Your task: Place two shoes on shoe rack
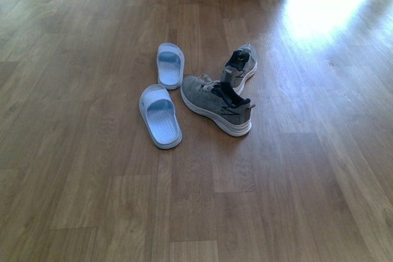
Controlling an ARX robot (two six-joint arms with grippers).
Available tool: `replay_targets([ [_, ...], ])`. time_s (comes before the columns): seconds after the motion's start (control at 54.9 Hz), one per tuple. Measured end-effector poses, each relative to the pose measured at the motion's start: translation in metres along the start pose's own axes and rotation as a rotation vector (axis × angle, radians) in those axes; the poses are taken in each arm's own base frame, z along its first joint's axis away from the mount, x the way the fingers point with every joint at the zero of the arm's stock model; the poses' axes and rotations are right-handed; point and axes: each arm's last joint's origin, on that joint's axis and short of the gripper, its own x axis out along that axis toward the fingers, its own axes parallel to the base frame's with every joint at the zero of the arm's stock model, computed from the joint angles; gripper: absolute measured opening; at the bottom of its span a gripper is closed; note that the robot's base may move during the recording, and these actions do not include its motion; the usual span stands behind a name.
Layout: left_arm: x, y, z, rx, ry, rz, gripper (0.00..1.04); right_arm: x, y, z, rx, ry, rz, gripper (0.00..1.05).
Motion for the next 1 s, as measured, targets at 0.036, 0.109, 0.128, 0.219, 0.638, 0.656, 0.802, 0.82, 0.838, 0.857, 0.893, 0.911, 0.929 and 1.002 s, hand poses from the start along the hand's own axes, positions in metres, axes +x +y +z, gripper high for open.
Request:
replay_targets([
  [0.036, 0.0, 0.0, 0.0, 0.0, 0.0, 0.0, 0.95, 0.0, 0.0, 0.0, 0.0, 0.0, 0.0, 0.95],
  [0.109, 0.0, 0.0, 0.0, 0.0, 0.0, 0.0, 0.95, 0.0, 0.0, 0.0, 0.0, 0.0, 0.0, 0.95],
  [0.128, 0.0, 0.0, 0.0, 0.0, 0.0, 0.0, 0.95, 0.0, 0.0, 0.0, 0.0, 0.0, 0.0, 0.95],
  [0.219, 0.0, 0.0, 0.0, 0.0, 0.0, 0.0, 0.95, 0.0, 0.0, 0.0, 0.0, 0.0, 0.0, 0.95],
  [0.638, 0.0, 0.0, 0.0, 0.0, 0.0, 0.0, 0.95, 0.0, 0.0, 0.0, 0.0, 0.0, 0.0, 0.95],
  [0.656, 0.0, 0.0, 0.0, 0.0, 0.0, 0.0, 0.95, 0.0, 0.0, 0.0, 0.0, 0.0, 0.0, 0.95],
  [0.802, 0.0, 0.0, 0.0, 0.0, 0.0, 0.0, 0.95, 0.0, 0.0, 0.0, 0.0, 0.0, 0.0, 0.95],
  [0.82, 0.0, 0.0, 0.0, 0.0, 0.0, 0.0, 0.95, 0.0, 0.0, 0.0, 0.0, 0.0, 0.0, 0.95],
  [0.838, 0.0, 0.0, 0.0, 0.0, 0.0, 0.0, 0.95, 0.0, 0.0, 0.0, 0.0, 0.0, 0.0, 0.95],
  [0.857, 0.0, 0.0, 0.0, 0.0, 0.0, 0.0, 0.95, 0.0, 0.0, 0.0, 0.0, 0.0, 0.0, 0.95],
  [0.893, 0.0, 0.0, 0.0, 0.0, 0.0, 0.0, 0.95, 0.0, 0.0, 0.0, 0.0, 0.0, 0.0, 0.95],
  [0.911, 0.0, 0.0, 0.0, 0.0, 0.0, 0.0, 0.95, 0.0, 0.0, 0.0, 0.0, 0.0, 0.0, 0.95],
  [0.929, 0.0, 0.0, 0.0, 0.0, 0.0, 0.0, 0.95, 0.0, 0.0, 0.0, 0.0, 0.0, 0.0, 0.95],
  [1.002, 0.0, 0.0, 0.0, 0.0, 0.0, 0.0, 0.95, 0.0, 0.0, 0.0, 0.0, 0.0, 0.0, 0.95],
])
